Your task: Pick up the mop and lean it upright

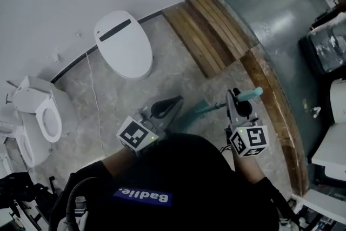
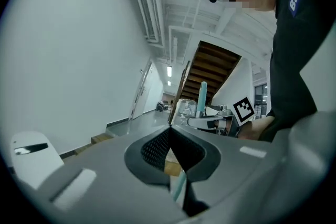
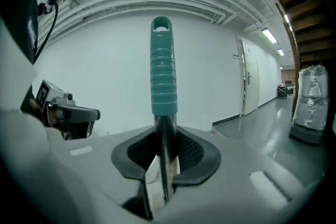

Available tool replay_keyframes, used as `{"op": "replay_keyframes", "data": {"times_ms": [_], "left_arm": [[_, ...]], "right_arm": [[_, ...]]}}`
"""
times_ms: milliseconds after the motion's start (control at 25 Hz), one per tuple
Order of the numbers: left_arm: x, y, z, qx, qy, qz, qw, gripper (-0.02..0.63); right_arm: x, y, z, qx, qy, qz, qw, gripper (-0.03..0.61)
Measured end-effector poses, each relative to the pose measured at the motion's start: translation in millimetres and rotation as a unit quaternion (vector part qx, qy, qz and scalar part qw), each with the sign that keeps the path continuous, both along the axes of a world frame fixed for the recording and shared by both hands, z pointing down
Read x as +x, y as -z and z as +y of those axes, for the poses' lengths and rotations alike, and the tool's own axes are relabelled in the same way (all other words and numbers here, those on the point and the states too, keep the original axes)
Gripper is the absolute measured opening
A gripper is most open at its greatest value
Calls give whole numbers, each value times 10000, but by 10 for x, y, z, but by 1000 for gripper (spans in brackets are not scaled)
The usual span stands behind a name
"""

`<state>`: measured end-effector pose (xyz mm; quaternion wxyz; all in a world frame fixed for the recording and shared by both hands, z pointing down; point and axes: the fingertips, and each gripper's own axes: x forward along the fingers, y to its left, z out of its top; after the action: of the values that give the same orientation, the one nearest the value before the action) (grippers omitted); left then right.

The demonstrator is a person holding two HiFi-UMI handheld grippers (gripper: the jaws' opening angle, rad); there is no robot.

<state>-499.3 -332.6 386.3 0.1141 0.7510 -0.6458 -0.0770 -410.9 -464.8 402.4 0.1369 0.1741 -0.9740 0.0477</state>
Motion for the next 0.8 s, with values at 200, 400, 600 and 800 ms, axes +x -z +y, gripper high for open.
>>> {"op": "replay_keyframes", "data": {"times_ms": [200,400,600,800], "left_arm": [[-357,-26,-349,-45,-291,100,9995,20],[-766,-110,-654,-191,-18,41,9998,20],[-1252,-98,-1171,-314,482,-80,9983,20],[-1731,-8,-1809,-448,1364,-183,9895,20]], "right_arm": [[-354,43,-444,49,-335,-80,9994,84],[-861,-1,-854,-98,-146,-233,9996,84],[-1541,23,-1403,-214,338,-320,9987,84],[-2255,-31,-1978,-469,1221,-250,9911,84]]}}
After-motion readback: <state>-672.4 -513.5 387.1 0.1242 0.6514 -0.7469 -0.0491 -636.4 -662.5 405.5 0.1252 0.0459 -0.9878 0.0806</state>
